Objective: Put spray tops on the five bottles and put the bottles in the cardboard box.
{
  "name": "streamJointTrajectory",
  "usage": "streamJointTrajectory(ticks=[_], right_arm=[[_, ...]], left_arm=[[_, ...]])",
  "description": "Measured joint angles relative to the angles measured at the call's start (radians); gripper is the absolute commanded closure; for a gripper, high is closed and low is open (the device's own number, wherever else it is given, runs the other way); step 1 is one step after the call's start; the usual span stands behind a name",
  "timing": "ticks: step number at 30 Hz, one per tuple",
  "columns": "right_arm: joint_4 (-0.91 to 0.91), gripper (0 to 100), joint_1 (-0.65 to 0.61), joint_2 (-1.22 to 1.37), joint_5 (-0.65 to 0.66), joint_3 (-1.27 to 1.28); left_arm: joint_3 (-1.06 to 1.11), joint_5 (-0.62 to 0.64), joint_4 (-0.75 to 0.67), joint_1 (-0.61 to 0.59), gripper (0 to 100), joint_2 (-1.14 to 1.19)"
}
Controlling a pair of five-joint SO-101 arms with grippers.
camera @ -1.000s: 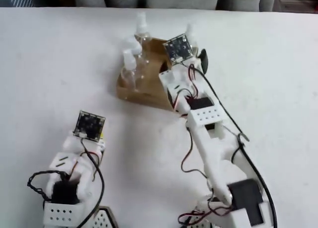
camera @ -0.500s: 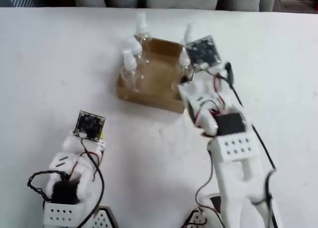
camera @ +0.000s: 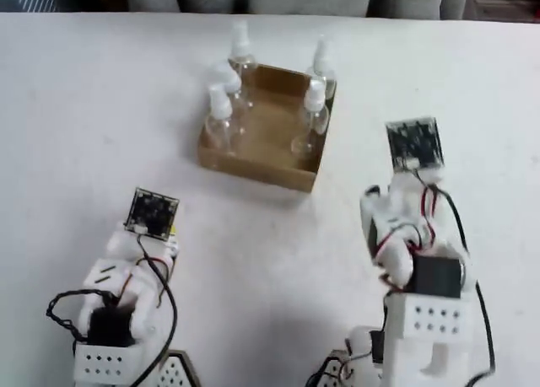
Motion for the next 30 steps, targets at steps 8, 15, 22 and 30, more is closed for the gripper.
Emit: streamJointTrajectory(ticks=[8, 15, 22, 30], right_arm=[[0.0, 97.1, 0.029, -0.397, 0.002, 0.279], [0.0, 97.1, 0.025, -0.651, 0.002, 0.499], [0.0, 97.1, 0.025, -0.669, 0.098, 0.667], [0.0, 97.1, 0.025, -0.663, 0.121, 0.772]], left_arm=[[0.0, 0.0, 0.0, 0.0, 98, 0.0], [0.0, 0.0, 0.0, 0.0, 98, 0.0], [0.0, 0.0, 0.0, 0.0, 98, 0.0], [0.0, 0.0, 0.104, 0.0, 98, 0.0]])
